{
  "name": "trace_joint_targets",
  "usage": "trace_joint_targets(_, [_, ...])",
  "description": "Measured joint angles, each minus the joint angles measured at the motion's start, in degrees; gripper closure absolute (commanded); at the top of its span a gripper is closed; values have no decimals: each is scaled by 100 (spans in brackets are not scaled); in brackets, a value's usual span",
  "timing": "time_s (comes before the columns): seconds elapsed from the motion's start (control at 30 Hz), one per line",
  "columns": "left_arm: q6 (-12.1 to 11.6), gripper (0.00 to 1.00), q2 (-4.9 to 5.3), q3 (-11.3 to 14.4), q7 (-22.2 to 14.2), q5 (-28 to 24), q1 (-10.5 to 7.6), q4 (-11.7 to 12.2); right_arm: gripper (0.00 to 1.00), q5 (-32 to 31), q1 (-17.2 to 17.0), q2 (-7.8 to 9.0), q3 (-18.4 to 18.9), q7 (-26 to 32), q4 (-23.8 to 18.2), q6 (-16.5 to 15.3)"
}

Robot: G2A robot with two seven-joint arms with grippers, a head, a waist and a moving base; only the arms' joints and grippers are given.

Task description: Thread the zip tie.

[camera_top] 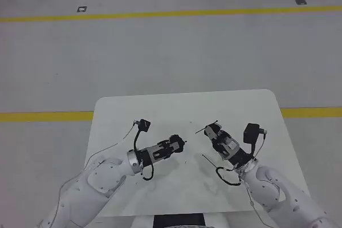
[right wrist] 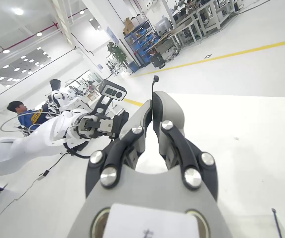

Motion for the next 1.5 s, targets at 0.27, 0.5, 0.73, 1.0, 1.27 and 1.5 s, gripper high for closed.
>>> trace_joint_targets(0.27, [0, 100, 0, 0, 0, 0, 0, 0, 100, 4, 2, -3, 1, -8, -8, 0])
trace_joint_targets(0.5, [0, 100, 0, 0, 0, 0, 0, 0, 100, -186, -42, -105, -139, -574, -34, 0])
trace_joint_targets(0.73, [0, 100, 0, 0, 0, 0, 0, 0, 100, -368, -88, -155, -334, -575, 24, 0])
trace_joint_targets(1.0, [0, 100, 0, 0, 0, 0, 0, 0, 100, -569, -28, -210, -530, -781, 46, 0])
trace_joint_targets(1.27, [0, 100, 0, 0, 0, 0, 0, 0, 100, -572, -25, -227, -511, -723, 26, 40])
trace_joint_targets(1.5, [0, 100, 0, 0, 0, 0, 0, 0, 100, -636, -97, -276, -411, -585, -1, 20])
